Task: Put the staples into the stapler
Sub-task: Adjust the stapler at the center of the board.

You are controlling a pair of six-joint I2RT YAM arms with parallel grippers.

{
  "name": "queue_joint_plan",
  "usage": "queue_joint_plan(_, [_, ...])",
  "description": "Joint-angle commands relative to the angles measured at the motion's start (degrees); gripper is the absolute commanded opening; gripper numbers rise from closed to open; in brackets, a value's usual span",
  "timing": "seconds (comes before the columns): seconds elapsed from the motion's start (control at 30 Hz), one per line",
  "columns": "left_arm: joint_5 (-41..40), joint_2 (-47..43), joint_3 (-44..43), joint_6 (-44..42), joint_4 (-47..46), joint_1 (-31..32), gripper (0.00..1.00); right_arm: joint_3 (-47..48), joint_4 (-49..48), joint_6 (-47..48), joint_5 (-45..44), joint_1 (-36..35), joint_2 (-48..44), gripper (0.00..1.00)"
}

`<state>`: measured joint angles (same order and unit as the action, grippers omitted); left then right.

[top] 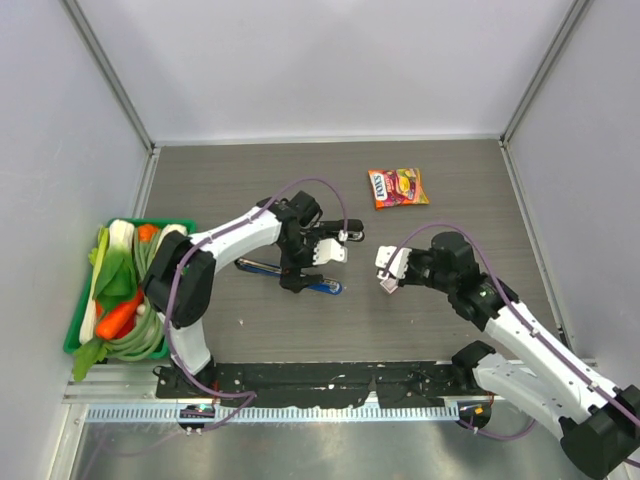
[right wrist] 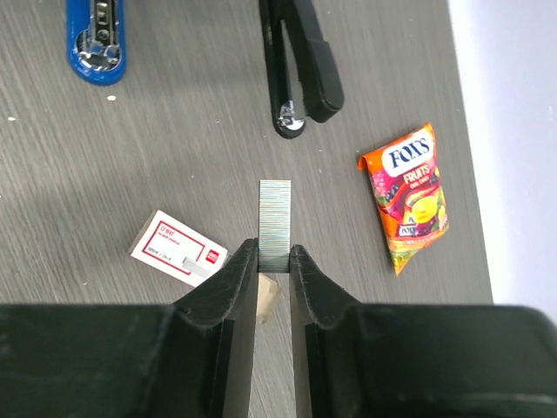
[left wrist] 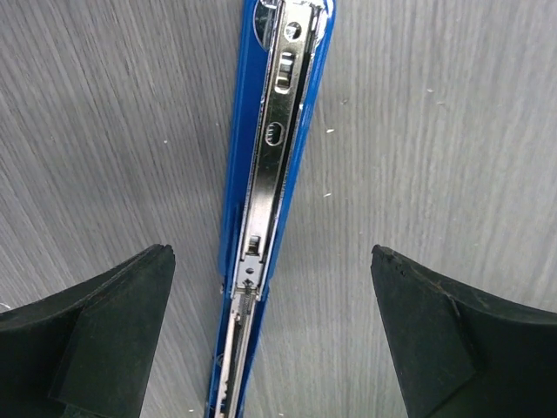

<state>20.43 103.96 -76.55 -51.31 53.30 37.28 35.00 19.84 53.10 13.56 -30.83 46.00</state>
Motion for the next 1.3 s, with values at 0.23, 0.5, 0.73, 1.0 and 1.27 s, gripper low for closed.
queue_joint_plan(0.23, [-8.47,1.58,4.84,-8.10,-11.03,2.01,0.75,5.60,0.38,-6.34,-0.20,3.76,-3.90,0.13])
queue_joint_plan(0.5, [-5.32,1.24,6.07,-15.65,-10.59,2.54,0.31,12.61,8.54,-10.47,0.15,4.02,0.14,0.14])
queue_joint_plan(0.73, [0.49,-3.06,11.85,-26.47,-10.41,5.60,0.31,20.19,20.85,-15.92,-0.03,4.02,4.71,0.14])
queue_joint_plan(1.0, [-1.61,-4.65,17.40,-36.92,-13.92,12.29,0.33,20.55,26.04,-22.25,0.23,4.63,6.56,0.14])
queue_joint_plan(1.27, [-7.67,-0.70,15.47,-44.66,-14.63,13.00,0.62,19.66,27.27,-23.04,4.00,7.80,6.65,0.14])
